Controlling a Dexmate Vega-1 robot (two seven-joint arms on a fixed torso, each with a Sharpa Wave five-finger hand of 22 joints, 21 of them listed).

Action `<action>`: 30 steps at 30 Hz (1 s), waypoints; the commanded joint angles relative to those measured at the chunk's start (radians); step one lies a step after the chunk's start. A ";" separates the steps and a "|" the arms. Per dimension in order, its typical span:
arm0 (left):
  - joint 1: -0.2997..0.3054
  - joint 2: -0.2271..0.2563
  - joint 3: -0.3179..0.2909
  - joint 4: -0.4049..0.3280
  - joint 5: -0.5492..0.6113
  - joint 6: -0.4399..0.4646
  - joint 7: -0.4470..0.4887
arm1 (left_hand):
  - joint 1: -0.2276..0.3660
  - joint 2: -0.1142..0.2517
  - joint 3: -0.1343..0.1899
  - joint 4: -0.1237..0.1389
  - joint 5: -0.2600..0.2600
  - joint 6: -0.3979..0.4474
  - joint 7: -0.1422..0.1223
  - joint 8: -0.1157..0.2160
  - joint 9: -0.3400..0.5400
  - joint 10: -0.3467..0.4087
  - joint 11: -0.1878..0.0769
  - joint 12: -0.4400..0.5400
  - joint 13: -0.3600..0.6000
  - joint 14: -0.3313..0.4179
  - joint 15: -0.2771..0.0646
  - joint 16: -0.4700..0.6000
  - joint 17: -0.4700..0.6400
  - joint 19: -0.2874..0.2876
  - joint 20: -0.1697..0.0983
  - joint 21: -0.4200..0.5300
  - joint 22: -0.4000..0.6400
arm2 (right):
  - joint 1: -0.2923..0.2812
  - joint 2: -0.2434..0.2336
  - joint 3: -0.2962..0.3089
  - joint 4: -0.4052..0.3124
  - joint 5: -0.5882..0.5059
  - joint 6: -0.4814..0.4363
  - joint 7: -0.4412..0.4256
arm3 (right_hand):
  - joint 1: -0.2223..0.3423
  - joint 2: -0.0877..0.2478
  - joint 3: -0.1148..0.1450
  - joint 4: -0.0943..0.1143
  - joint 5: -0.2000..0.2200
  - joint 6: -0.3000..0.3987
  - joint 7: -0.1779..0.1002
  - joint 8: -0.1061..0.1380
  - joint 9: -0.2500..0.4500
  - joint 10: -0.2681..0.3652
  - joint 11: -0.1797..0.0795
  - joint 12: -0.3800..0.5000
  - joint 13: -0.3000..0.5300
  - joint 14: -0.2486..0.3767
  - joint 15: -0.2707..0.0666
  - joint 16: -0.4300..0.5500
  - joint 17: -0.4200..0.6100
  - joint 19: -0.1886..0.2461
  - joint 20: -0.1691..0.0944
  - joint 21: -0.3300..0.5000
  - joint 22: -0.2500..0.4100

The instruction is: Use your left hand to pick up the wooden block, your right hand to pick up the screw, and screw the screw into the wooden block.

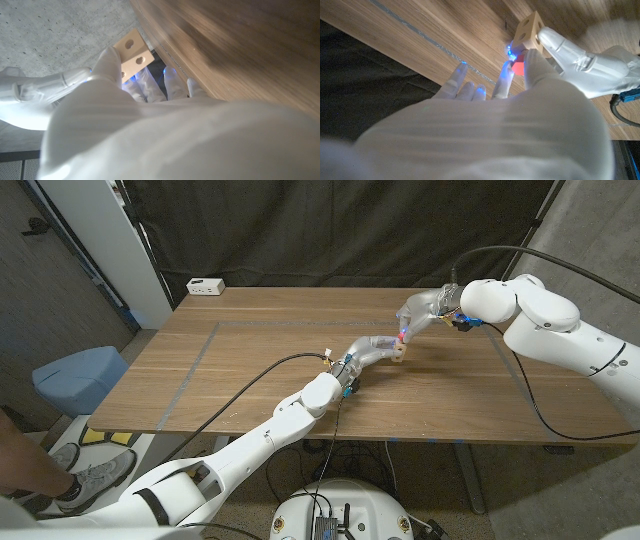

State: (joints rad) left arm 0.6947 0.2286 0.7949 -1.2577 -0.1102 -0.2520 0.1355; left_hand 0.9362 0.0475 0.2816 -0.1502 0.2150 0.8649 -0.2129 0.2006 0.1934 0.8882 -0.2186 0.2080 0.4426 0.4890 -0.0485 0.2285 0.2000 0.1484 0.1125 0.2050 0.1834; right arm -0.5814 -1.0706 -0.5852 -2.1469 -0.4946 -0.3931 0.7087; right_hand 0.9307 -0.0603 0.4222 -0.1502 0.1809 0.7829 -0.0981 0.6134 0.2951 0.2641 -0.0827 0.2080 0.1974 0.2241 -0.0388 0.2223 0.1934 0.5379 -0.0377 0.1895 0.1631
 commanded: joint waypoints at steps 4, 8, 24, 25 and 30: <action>-0.001 0.000 0.000 0.002 0.000 0.000 0.002 | -0.015 0.023 0.010 0.000 0.009 0.030 0.016 0.011 0.002 0.009 0.000 0.005 0.004 0.012 -0.076 -0.002 0.003 0.000 0.008 0.007 0.004 | -0.005 0.007 -0.007 0.000 -0.013 -0.017 -0.031 | -0.024 -0.001 -0.006 0.011 -0.004 0.028 0.006 0.013 -0.001 0.025 0.000 0.008 0.002 0.020 -0.007 0.006 0.004 0.017 -0.006 0.006 0.002; 0.000 0.001 -0.001 0.000 -0.001 0.001 0.002 | -0.015 0.024 0.010 0.001 0.009 0.028 0.017 0.011 0.002 0.009 0.000 0.005 0.004 0.012 -0.076 -0.002 0.003 0.000 0.009 0.006 0.004 | -0.007 0.009 -0.008 0.001 -0.016 -0.020 -0.035 | -0.040 0.001 -0.011 0.018 -0.004 0.039 0.014 0.016 -0.004 0.033 0.003 0.008 0.002 0.024 -0.006 0.006 0.005 0.021 -0.007 0.005 0.002; 0.001 0.004 0.000 -0.005 0.001 0.003 0.001 | -0.015 0.024 0.011 0.001 0.009 0.030 0.018 0.012 0.002 0.008 0.000 0.004 0.004 0.012 -0.077 -0.002 0.003 0.001 0.009 0.007 0.004 | -0.015 0.009 -0.014 -0.008 -0.030 -0.043 -0.034 | -0.077 0.009 -0.027 0.029 -0.005 0.088 0.028 0.032 -0.016 0.056 0.008 0.007 0.001 0.039 -0.012 0.008 0.006 0.034 -0.009 0.004 0.002; 0.002 0.004 -0.001 -0.006 0.000 0.004 0.001 | -0.015 0.024 0.011 0.000 0.009 0.030 0.019 0.011 0.002 0.007 0.000 0.004 0.004 0.012 -0.077 -0.002 0.003 0.001 0.009 0.007 0.004 | -0.017 0.008 -0.014 -0.008 -0.030 -0.044 -0.036 | -0.081 0.010 -0.029 0.030 -0.005 0.093 0.030 0.033 -0.017 0.060 0.004 0.008 0.001 0.040 -0.011 0.008 0.006 0.035 -0.009 0.004 0.002; 0.004 0.006 0.000 -0.009 0.001 0.005 0.002 | -0.013 0.023 0.011 -0.001 0.009 0.031 0.017 0.012 0.002 0.008 0.000 0.004 0.004 0.013 -0.077 -0.002 0.002 0.000 0.009 0.007 0.004 | -0.021 0.007 -0.017 -0.013 -0.039 -0.052 -0.037 | -0.102 0.012 -0.039 0.036 -0.005 0.128 0.035 0.044 -0.022 0.069 0.002 0.007 0.001 0.047 -0.015 0.007 0.005 0.039 -0.009 0.003 0.002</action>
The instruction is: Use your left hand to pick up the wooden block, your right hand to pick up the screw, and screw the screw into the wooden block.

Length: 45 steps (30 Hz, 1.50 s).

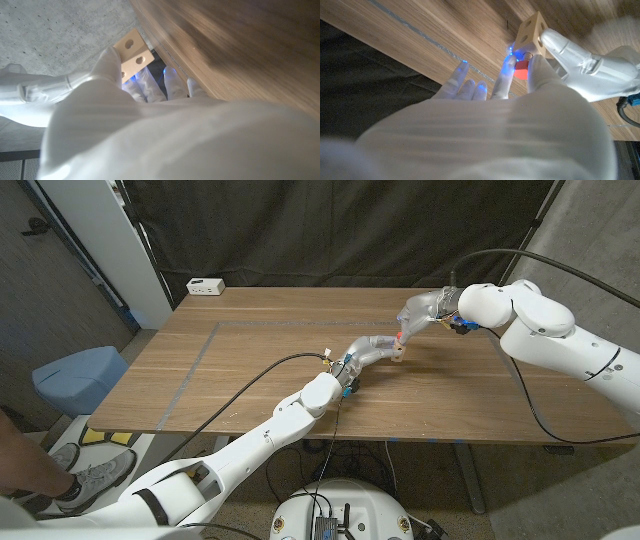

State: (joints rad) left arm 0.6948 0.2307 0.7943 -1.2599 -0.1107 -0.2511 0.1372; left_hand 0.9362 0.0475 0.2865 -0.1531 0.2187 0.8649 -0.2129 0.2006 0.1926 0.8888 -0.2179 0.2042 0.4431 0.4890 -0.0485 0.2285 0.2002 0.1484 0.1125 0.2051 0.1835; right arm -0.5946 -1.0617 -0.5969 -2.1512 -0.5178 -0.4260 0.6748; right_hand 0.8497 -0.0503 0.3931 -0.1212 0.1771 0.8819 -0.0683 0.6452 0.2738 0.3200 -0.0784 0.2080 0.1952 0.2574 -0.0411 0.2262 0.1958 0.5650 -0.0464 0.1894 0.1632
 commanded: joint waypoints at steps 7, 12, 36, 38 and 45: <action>0.007 0.006 0.000 -0.013 0.003 0.007 0.003 | -0.015 0.025 0.007 0.004 0.006 0.030 0.019 0.011 0.003 0.007 -0.001 0.008 0.003 0.013 -0.076 -0.002 0.003 0.001 0.010 0.007 0.004 | -0.015 -0.005 -0.005 -0.019 -0.031 -0.032 -0.006 | -0.056 0.003 -0.027 0.017 0.002 0.087 0.013 0.030 -0.011 0.031 -0.004 0.006 0.003 0.023 -0.015 0.003 0.002 0.020 -0.002 0.003 0.002; 0.007 0.007 0.001 -0.013 0.004 0.005 0.001 | -0.015 0.025 0.007 0.004 0.006 0.030 0.020 0.011 0.003 0.008 -0.001 0.009 0.003 0.011 -0.076 -0.002 0.002 0.001 0.010 0.007 0.004 | -0.022 -0.009 -0.003 -0.030 -0.043 -0.044 -0.007 | -0.111 -0.008 -0.054 0.037 0.004 0.101 0.017 0.030 -0.020 0.039 -0.002 0.004 0.002 0.025 -0.015 0.001 0.003 0.020 -0.001 0.000 0.003; 0.008 0.009 0.003 -0.021 0.006 0.005 -0.004 | -0.014 0.026 0.010 0.003 0.007 0.028 0.018 0.010 0.003 0.006 -0.001 0.008 0.003 0.012 -0.075 -0.002 0.002 0.002 0.010 0.007 0.004 | 0.006 -0.021 -0.014 -0.054 -0.070 -0.076 0.105 | -0.240 -0.049 -0.135 0.056 0.029 -0.109 0.038 -0.062 -0.041 -0.035 0.092 -0.024 0.005 -0.021 0.013 -0.028 -0.001 -0.028 0.019 -0.010 0.003; 0.009 0.009 0.003 -0.022 0.005 0.006 -0.004 | -0.013 0.026 0.010 0.003 0.007 0.028 0.019 0.010 0.003 0.006 -0.001 0.008 0.003 0.011 -0.075 -0.003 0.002 0.001 0.010 0.007 0.004 | 0.008 -0.022 -0.012 -0.057 -0.069 -0.077 0.111 | -0.241 -0.048 -0.136 0.054 0.031 -0.136 0.040 -0.073 -0.042 -0.047 0.095 -0.025 0.005 -0.026 0.018 -0.030 -0.002 -0.034 0.023 -0.010 0.003; 0.008 0.010 0.004 -0.024 0.007 0.006 -0.007 | -0.015 0.027 0.010 0.003 0.007 0.029 0.019 0.011 0.003 0.006 -0.001 0.008 0.003 0.012 -0.074 -0.002 0.002 0.001 0.009 0.007 0.004 | 0.009 -0.031 -0.002 -0.064 -0.056 -0.067 0.121 | -0.233 -0.039 -0.136 0.041 0.036 -0.216 0.040 -0.110 -0.046 -0.088 0.100 -0.027 0.006 -0.046 0.027 -0.035 -0.005 -0.056 0.038 -0.011 0.003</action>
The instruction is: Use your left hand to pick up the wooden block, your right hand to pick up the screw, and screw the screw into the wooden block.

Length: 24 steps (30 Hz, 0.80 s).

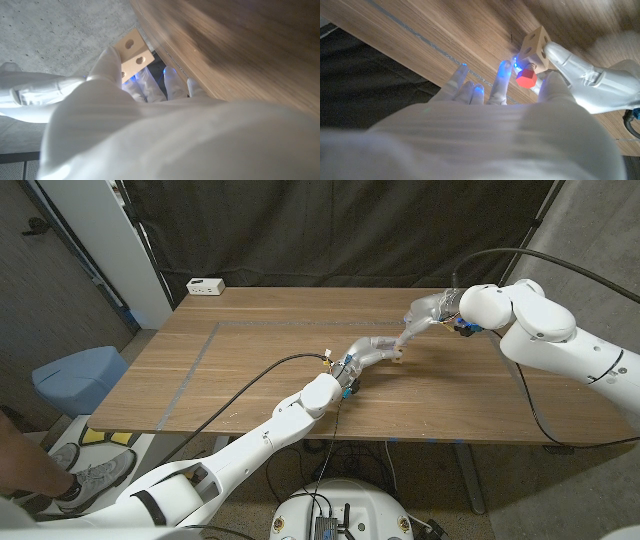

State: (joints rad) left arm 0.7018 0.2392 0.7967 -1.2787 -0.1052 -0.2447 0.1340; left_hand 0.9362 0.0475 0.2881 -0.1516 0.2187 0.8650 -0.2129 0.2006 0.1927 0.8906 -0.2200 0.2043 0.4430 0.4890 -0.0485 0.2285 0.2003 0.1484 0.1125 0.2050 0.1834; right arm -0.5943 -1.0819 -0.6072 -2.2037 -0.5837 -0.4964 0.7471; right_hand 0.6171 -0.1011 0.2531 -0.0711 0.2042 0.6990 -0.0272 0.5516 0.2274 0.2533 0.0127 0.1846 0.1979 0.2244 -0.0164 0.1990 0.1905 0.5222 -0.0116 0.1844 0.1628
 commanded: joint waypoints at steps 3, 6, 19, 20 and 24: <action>0.002 0.002 0.002 -0.007 0.002 0.001 -0.004 | -0.015 0.026 0.009 0.002 0.007 0.028 0.018 0.010 0.003 0.005 0.001 0.008 0.003 0.012 -0.074 -0.003 0.002 0.001 0.009 0.007 0.004 | 0.011 -0.014 0.011 -0.013 0.012 0.011 0.052 | 0.018 0.016 0.011 -0.023 0.010 -0.067 -0.003 -0.032 -0.001 -0.034 0.008 -0.003 0.004 -0.022 0.006 -0.010 -0.002 -0.020 0.012 -0.005 0.003; 0.003 0.002 0.002 -0.008 0.002 0.001 -0.004 | -0.015 0.026 0.009 0.002 0.007 0.028 0.018 0.010 0.003 0.005 0.001 0.008 0.003 0.012 -0.073 -0.003 0.002 0.001 0.009 0.007 0.004 | 0.015 -0.016 0.013 -0.011 0.016 0.022 0.056 | 0.048 0.016 0.020 -0.046 0.007 -0.114 -0.010 -0.056 -0.004 -0.064 -0.002 -0.004 0.004 -0.039 0.010 -0.013 -0.004 -0.034 0.025 -0.006 0.003; 0.005 0.004 0.004 -0.014 0.004 0.006 -0.003 | -0.014 0.026 0.010 0.001 0.007 0.028 0.020 0.011 0.003 0.004 0.001 0.008 0.003 0.012 -0.076 -0.003 0.002 0.001 0.010 0.007 0.004 | 0.018 -0.018 0.017 -0.005 0.018 0.047 0.061 | 0.117 0.025 0.048 -0.085 -0.002 -0.209 -0.067 -0.106 -0.007 -0.128 -0.050 -0.004 0.004 -0.083 0.009 -0.015 -0.005 -0.061 0.059 -0.005 0.003; 0.005 0.005 0.004 -0.015 0.004 0.007 -0.003 | -0.013 0.025 0.010 0.000 0.007 0.028 0.020 0.011 0.003 0.004 0.001 0.008 0.003 0.013 -0.075 -0.003 0.001 0.001 0.009 0.007 0.004 | 0.017 -0.019 0.017 -0.004 0.016 0.048 0.061 | 0.121 0.025 0.049 -0.087 -0.002 -0.211 -0.068 -0.107 -0.007 -0.129 -0.051 -0.003 0.004 -0.085 0.007 -0.015 -0.005 -0.061 0.059 -0.005 0.003; 0.004 0.004 0.005 -0.013 0.004 0.007 -0.006 | -0.014 0.027 0.011 0.001 0.007 0.028 0.017 0.010 0.003 0.004 0.001 0.008 0.003 0.012 -0.075 -0.002 0.002 0.001 0.010 0.007 0.004 | 0.014 -0.020 0.021 -0.004 0.016 0.053 0.057 | 0.146 0.027 0.060 -0.096 -0.002 -0.214 -0.081 -0.109 -0.007 -0.139 -0.069 -0.002 0.004 -0.093 0.001 -0.014 -0.005 -0.066 0.062 -0.005 0.003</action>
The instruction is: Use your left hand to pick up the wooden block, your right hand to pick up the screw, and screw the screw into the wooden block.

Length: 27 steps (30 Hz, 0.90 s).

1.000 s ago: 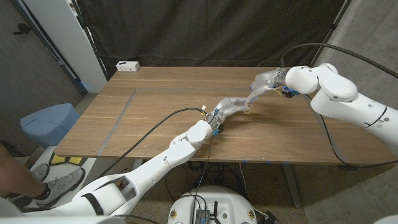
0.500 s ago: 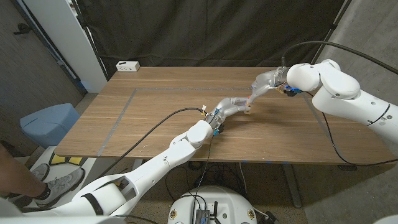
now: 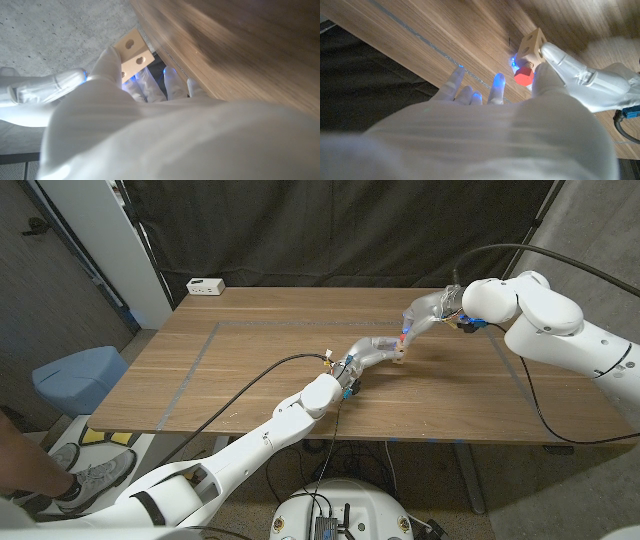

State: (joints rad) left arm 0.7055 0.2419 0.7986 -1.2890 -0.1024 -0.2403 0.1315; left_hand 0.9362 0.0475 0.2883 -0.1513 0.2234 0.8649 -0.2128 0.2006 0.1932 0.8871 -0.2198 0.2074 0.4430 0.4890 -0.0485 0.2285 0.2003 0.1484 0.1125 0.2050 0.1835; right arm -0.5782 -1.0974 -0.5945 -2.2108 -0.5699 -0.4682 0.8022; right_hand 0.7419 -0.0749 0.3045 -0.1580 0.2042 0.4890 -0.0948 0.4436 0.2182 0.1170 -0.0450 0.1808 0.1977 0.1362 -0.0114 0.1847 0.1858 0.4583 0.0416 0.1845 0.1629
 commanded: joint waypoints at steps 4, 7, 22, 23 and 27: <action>0.000 0.001 0.004 -0.002 0.001 0.003 -0.004 | -0.014 0.026 0.010 0.001 0.003 0.028 0.017 0.010 0.003 0.008 0.001 0.005 0.003 0.013 -0.075 -0.002 0.002 0.001 0.010 0.007 0.004 | -0.005 -0.005 0.010 0.002 -0.003 0.027 -0.002 | 0.040 -0.001 0.015 -0.014 -0.003 0.008 -0.034 0.003 0.002 0.000 -0.016 0.005 0.004 -0.006 -0.005 0.002 -0.001 -0.003 0.010 -0.004 0.003; 0.000 0.000 0.004 -0.002 0.001 0.004 -0.004 | -0.015 0.027 0.010 0.002 0.003 0.028 0.018 0.010 0.003 0.008 0.001 0.005 0.003 0.013 -0.075 -0.002 0.002 0.001 0.011 0.007 0.004 | -0.007 -0.005 0.012 0.004 -0.004 0.032 -0.006 | 0.060 -0.002 0.024 -0.016 -0.004 0.040 -0.038 0.016 0.003 0.008 -0.026 0.010 0.004 -0.002 -0.009 0.005 -0.001 -0.002 0.008 -0.002 0.003; -0.004 -0.002 0.004 0.005 0.001 0.003 -0.004 | -0.016 0.026 0.011 0.001 0.003 0.030 0.018 0.011 0.003 0.008 0.001 0.005 0.003 0.012 -0.074 -0.002 0.002 0.001 0.009 0.007 0.004 | -0.003 0.011 0.009 0.024 -0.009 0.048 -0.014 | 0.094 0.002 0.041 -0.014 -0.006 0.111 -0.032 0.046 0.006 0.032 -0.042 0.018 0.004 0.011 -0.023 0.013 0.001 0.009 -0.001 0.002 0.003; -0.004 -0.003 0.004 0.006 0.001 0.003 -0.004 | -0.016 0.026 0.011 0.001 0.003 0.030 0.018 0.011 0.003 0.008 0.001 0.005 0.003 0.012 -0.074 -0.002 0.002 0.001 0.009 0.007 0.004 | -0.003 0.011 0.009 0.026 -0.007 0.052 -0.016 | 0.096 0.002 0.042 -0.014 -0.006 0.114 -0.031 0.047 0.006 0.032 -0.043 0.018 0.004 0.013 -0.023 0.014 0.001 0.010 -0.002 0.002 0.003; -0.006 -0.004 0.004 0.010 0.000 0.003 -0.005 | -0.016 0.027 0.011 0.002 0.003 0.030 0.018 0.011 0.003 0.008 0.001 0.005 0.003 0.012 -0.075 -0.002 0.002 0.001 0.009 0.007 0.004 | -0.001 0.016 0.007 0.033 -0.007 0.055 -0.017 | 0.106 0.003 0.048 -0.015 -0.006 0.126 -0.027 0.054 0.008 0.040 -0.047 0.020 0.004 0.017 -0.024 0.015 0.002 0.014 -0.005 0.003 0.003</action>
State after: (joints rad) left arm 0.7040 0.2410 0.8018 -1.2872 -0.1011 -0.2368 0.1284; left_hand 0.9362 0.0475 0.2884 -0.1513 0.2228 0.8648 -0.2128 0.2006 0.1933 0.8851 -0.2184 0.2064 0.4426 0.4890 -0.0485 0.2285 0.2003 0.1484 0.1125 0.2050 0.1835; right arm -0.5829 -1.0925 -0.5833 -2.1931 -0.5750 -0.4246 0.7912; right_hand 0.8347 -0.0707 0.3440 -0.1739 0.1981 0.6028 -0.1257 0.4884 0.2211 0.1464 -0.0914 0.1965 0.1976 0.1462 -0.0345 0.1895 0.1860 0.4611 0.0390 0.1845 0.1631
